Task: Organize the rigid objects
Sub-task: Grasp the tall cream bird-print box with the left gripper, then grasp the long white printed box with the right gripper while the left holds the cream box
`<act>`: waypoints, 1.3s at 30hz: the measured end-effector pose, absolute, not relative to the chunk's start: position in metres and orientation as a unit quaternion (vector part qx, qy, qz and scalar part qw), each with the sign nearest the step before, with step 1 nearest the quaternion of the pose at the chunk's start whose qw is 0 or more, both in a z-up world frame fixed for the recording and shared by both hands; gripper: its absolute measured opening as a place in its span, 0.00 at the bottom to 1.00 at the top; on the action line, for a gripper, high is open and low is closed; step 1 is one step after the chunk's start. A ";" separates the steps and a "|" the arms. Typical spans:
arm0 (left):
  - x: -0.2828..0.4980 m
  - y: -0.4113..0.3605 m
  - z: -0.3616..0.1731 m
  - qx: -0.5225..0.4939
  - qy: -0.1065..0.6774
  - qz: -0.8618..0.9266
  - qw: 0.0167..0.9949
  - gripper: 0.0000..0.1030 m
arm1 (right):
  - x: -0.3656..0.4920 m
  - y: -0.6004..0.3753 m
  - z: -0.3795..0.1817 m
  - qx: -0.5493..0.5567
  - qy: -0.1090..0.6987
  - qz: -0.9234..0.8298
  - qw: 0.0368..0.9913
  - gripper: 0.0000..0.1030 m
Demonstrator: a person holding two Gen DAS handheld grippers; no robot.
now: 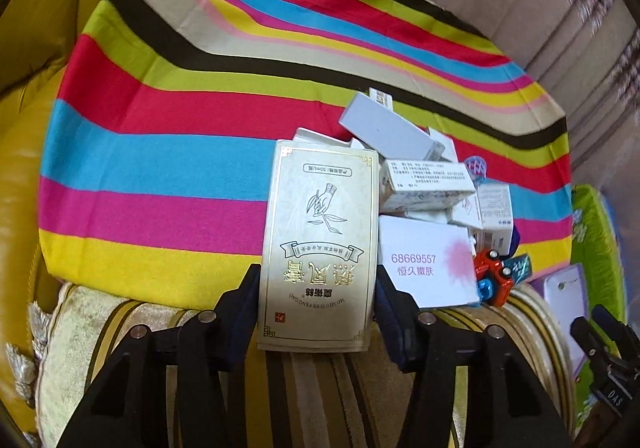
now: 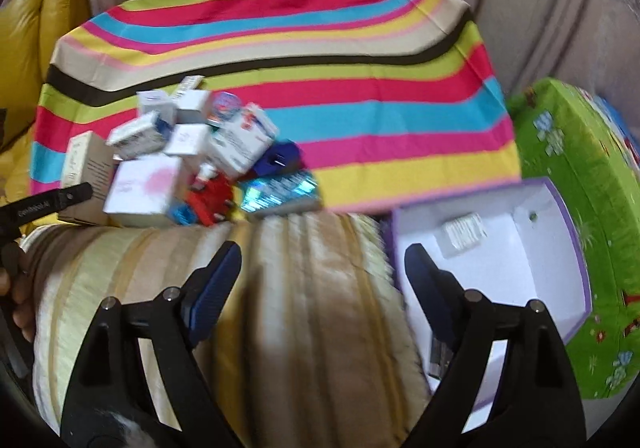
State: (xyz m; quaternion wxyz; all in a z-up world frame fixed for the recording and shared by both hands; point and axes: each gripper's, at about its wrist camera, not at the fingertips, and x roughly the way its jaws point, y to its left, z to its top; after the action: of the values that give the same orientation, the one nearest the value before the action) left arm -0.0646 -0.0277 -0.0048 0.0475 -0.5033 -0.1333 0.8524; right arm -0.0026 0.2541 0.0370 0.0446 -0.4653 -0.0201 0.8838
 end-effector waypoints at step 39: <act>-0.063 -0.087 -0.016 -0.426 -0.315 0.847 0.042 0.52 | -0.109 0.087 0.019 -0.441 -0.122 0.888 -0.033 0.92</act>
State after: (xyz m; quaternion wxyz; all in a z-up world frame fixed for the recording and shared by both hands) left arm -0.0631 -0.0869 -0.0164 0.0419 -0.4255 -0.3150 0.8473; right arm -0.1089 0.0873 0.0193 -0.0333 -0.4412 -0.1219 0.8885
